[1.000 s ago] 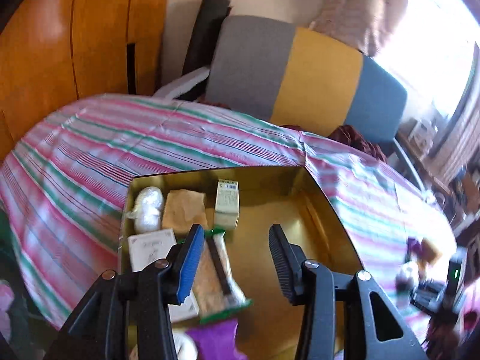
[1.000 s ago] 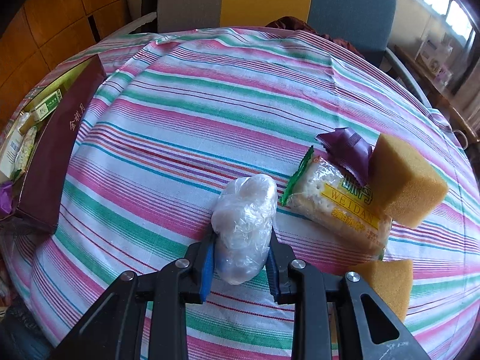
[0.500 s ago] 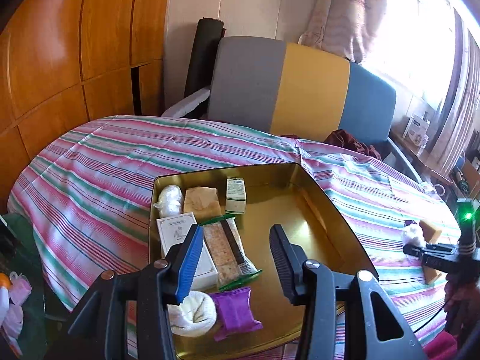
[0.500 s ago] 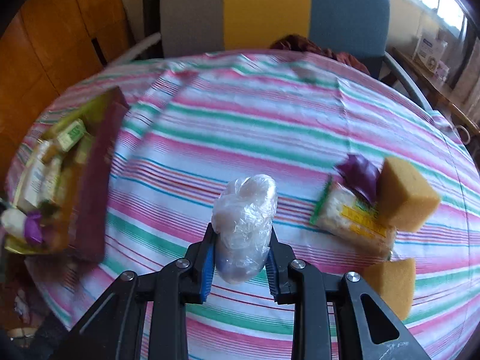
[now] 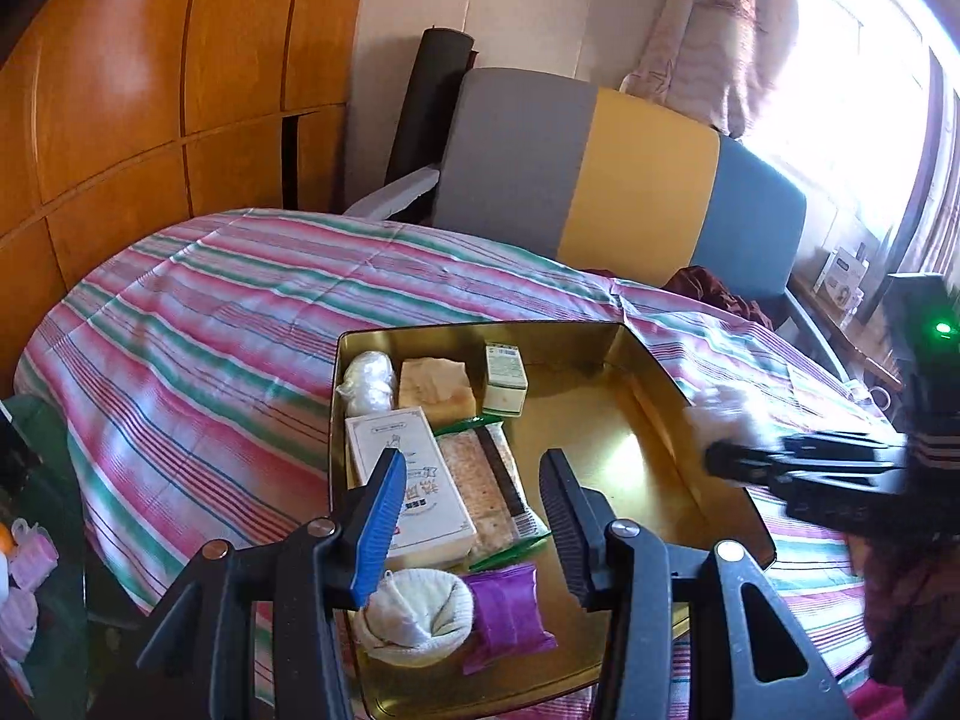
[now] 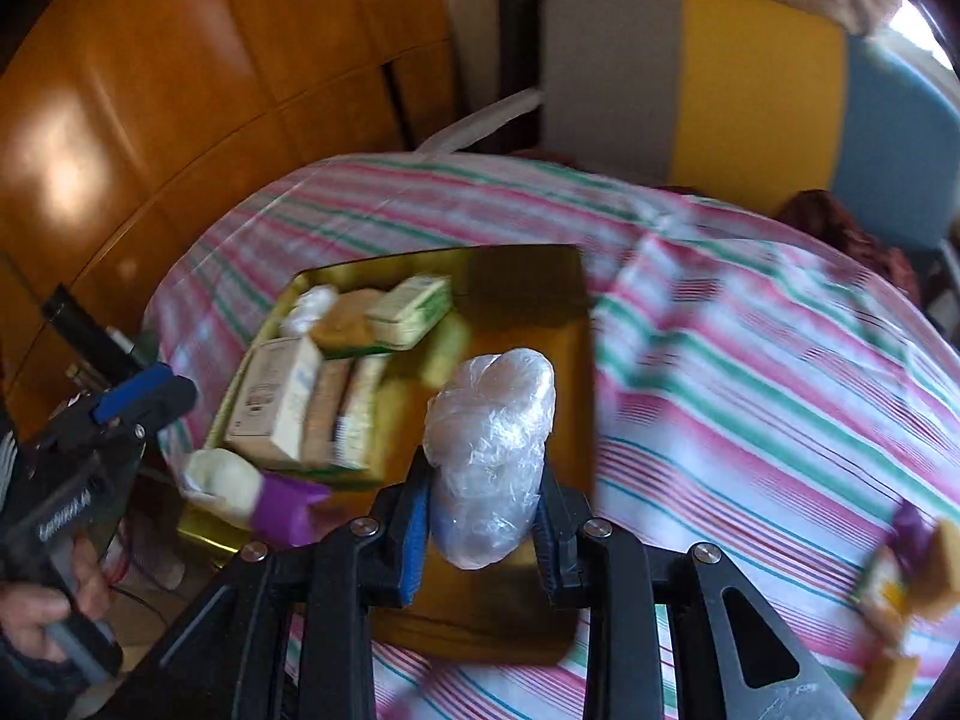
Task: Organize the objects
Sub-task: 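Lower the plastic-wrapped bundle into the gold tray and open the right gripper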
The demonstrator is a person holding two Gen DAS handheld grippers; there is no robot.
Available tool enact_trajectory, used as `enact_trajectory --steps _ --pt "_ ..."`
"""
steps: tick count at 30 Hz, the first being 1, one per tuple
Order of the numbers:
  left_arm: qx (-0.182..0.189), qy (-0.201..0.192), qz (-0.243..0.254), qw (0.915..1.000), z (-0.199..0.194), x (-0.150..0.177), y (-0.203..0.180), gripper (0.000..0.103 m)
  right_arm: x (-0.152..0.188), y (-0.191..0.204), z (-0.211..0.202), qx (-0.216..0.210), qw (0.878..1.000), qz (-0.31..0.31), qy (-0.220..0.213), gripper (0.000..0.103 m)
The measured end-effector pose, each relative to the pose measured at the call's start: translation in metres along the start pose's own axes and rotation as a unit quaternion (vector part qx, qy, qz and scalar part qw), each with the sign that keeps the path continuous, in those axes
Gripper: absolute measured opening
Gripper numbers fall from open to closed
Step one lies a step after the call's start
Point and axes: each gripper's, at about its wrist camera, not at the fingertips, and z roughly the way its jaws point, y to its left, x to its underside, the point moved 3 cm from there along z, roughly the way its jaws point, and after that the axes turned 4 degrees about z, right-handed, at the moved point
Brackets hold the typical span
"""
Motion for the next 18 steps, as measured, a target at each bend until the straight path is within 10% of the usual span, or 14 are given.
enact_trajectory --steps 18 --pt "-0.012 0.020 -0.021 0.9995 0.017 0.011 0.023 0.047 -0.022 0.059 0.120 -0.032 0.996 0.010 0.078 0.046"
